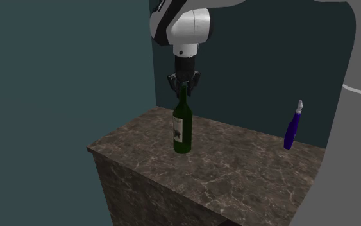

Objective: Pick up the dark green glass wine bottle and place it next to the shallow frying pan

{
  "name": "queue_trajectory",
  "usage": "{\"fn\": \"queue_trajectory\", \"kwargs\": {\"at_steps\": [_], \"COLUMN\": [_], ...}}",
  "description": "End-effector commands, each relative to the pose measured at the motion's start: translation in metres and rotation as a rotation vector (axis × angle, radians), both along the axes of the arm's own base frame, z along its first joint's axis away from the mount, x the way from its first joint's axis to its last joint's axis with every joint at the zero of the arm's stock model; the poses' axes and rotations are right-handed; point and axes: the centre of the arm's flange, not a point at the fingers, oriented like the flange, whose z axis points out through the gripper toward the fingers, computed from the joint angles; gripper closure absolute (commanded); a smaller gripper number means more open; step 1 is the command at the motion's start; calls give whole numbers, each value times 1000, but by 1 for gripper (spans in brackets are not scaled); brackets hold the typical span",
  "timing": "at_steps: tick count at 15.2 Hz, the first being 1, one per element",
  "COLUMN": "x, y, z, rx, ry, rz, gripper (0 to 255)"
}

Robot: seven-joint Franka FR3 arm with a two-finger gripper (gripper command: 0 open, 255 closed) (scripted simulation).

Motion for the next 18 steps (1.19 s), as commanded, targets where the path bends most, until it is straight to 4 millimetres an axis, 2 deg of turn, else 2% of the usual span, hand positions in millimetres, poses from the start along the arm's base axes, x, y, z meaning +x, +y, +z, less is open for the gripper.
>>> {"fn": "queue_trajectory", "kwargs": {"at_steps": [1, 18], "x": [0, 0], "y": [-1, -1], "z": [11, 100], "rx": [0, 0], "ry": [0, 0], "rz": [0, 0], "gripper": [255, 255]}}
